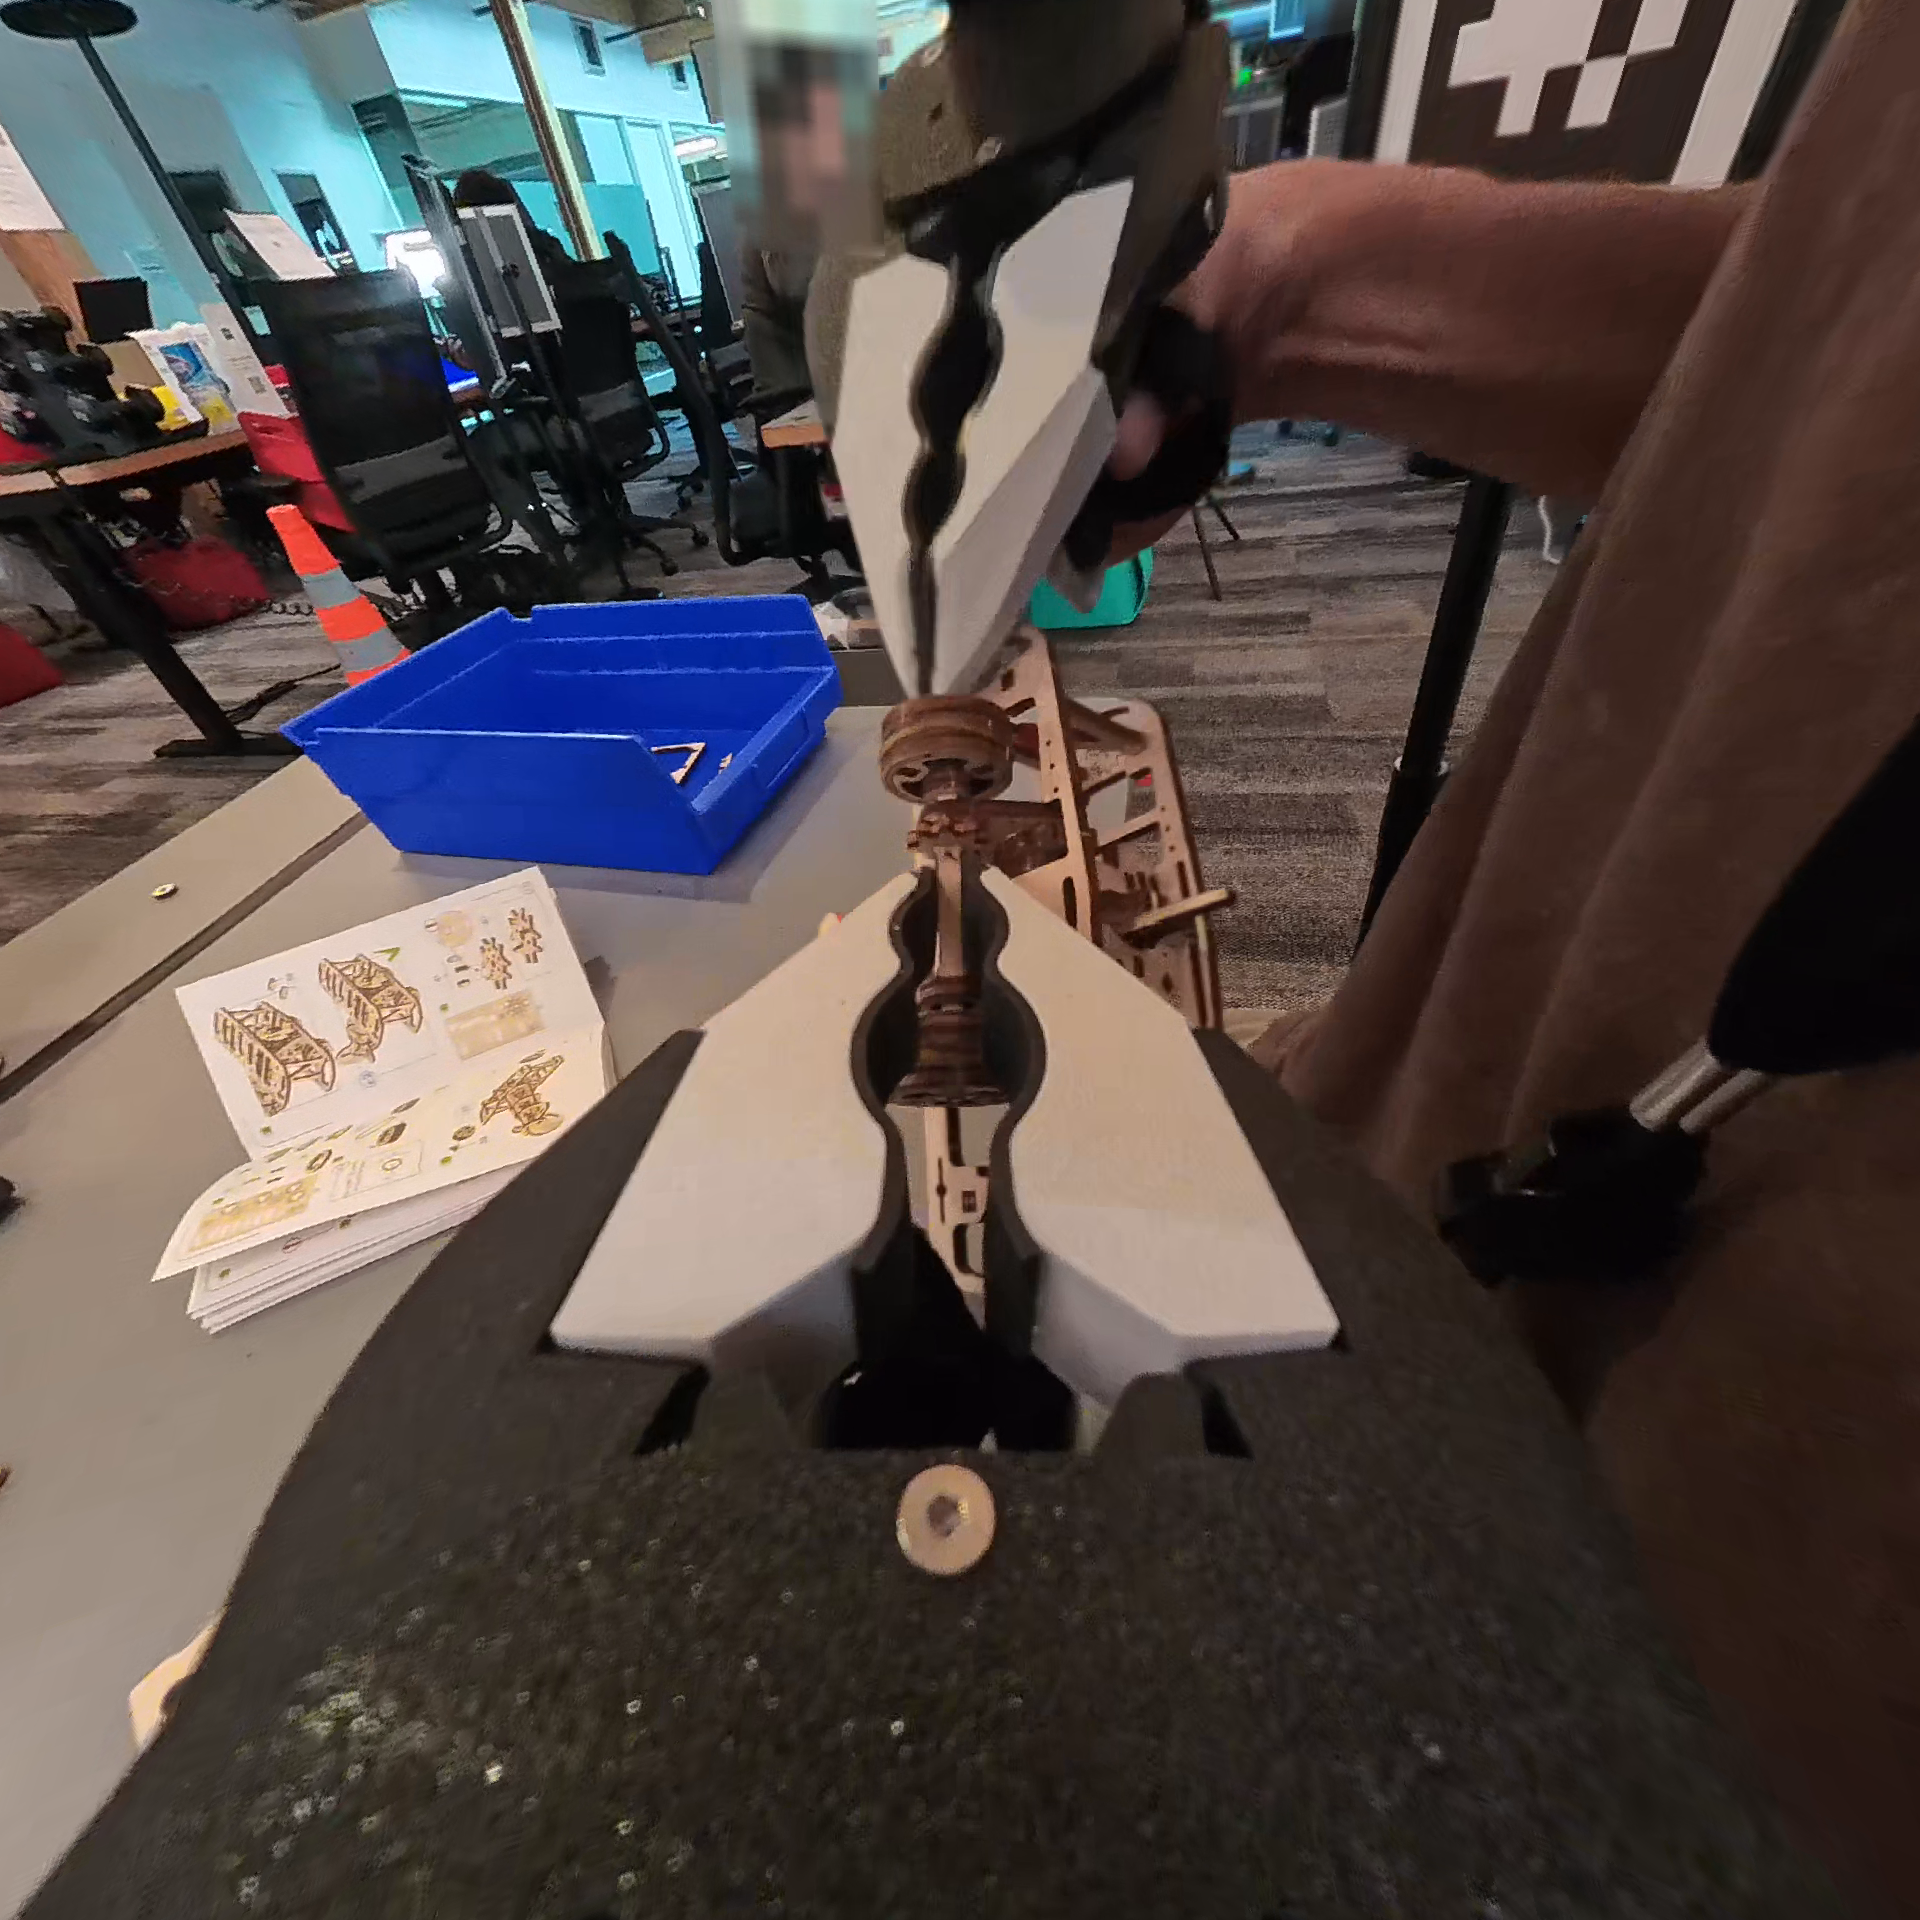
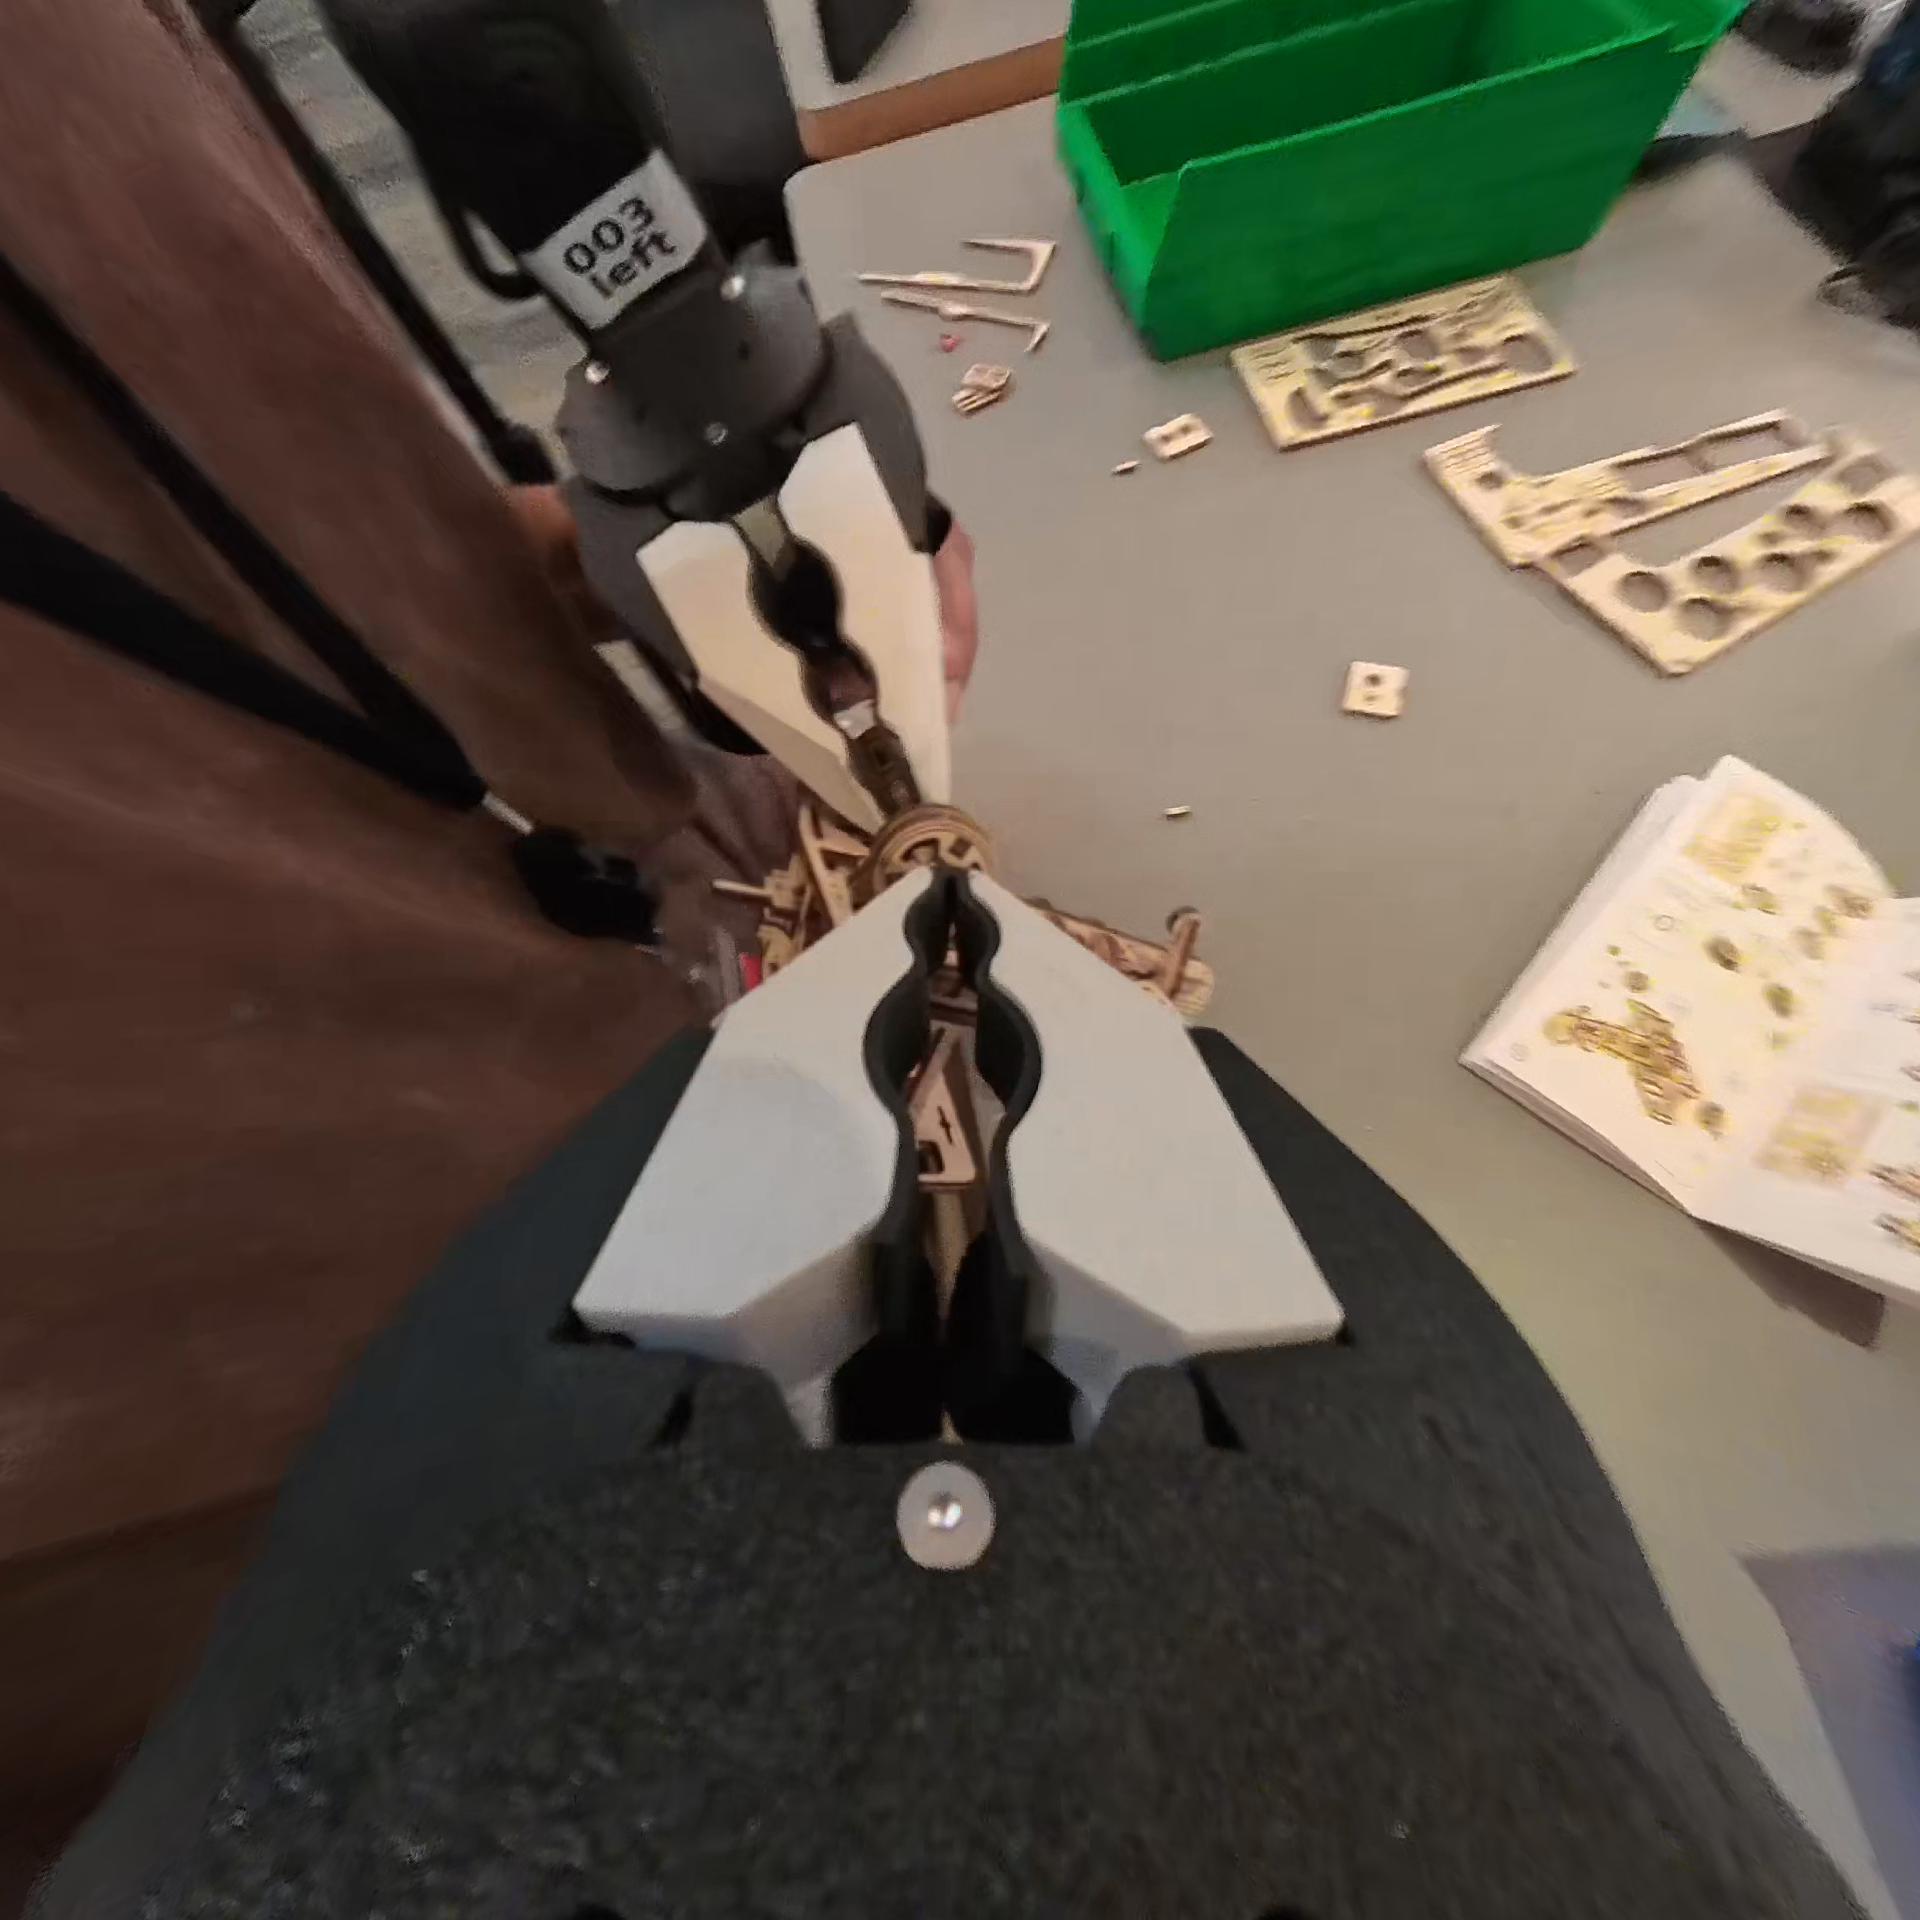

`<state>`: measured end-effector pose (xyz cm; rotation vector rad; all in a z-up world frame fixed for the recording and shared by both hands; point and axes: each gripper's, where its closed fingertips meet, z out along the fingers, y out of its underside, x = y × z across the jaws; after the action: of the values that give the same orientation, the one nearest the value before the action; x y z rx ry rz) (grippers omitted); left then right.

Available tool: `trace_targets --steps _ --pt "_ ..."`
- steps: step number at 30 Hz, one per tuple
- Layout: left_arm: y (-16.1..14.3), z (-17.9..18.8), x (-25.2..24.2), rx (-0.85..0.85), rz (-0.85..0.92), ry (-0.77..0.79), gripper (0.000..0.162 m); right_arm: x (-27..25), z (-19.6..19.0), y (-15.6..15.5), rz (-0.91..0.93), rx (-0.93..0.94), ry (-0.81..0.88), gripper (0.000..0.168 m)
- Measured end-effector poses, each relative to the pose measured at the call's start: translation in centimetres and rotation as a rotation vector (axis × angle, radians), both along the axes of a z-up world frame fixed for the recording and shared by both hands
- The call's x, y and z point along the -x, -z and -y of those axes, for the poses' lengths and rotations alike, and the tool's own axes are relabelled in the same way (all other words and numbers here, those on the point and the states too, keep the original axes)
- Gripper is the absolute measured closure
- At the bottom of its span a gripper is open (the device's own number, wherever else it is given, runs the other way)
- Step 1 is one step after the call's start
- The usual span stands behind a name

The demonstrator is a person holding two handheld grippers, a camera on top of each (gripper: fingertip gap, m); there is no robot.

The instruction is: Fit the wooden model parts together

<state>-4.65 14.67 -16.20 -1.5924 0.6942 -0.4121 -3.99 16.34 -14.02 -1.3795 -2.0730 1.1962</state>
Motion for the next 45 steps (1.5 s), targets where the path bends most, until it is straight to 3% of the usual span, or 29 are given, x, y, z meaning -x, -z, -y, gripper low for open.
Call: trace_targets --steps 3,5,8,23,45 --pt "0.2 0.1 0.1 0.006 -0.003 -0.003 0.161 0.2 0.6 -0.1 0.01 0.07 -0.07 0.167" --pt "0.0 0.1 0.0 0.01 0.022 0.004 0.161 0.2 0.8 -0.4 0.016 0.103 -0.096 0.156" --pt "-0.3 0.3 -0.1 0.008 0.029 0.008 0.161 0.2 1.1 -0.6 0.029 0.119 -0.127 0.153" --pt "-0.3 0.9 -1.1 0.031 0.141 0.024 0.161 -0.2 1.2 -0.6 0.054 0.227 -0.171 0.154" --pt "0.7 1.2 -2.2 0.119 0.186 0.08 0.162 -1.1 2.1 0.4 0.067 0.228 -0.171 0.161"
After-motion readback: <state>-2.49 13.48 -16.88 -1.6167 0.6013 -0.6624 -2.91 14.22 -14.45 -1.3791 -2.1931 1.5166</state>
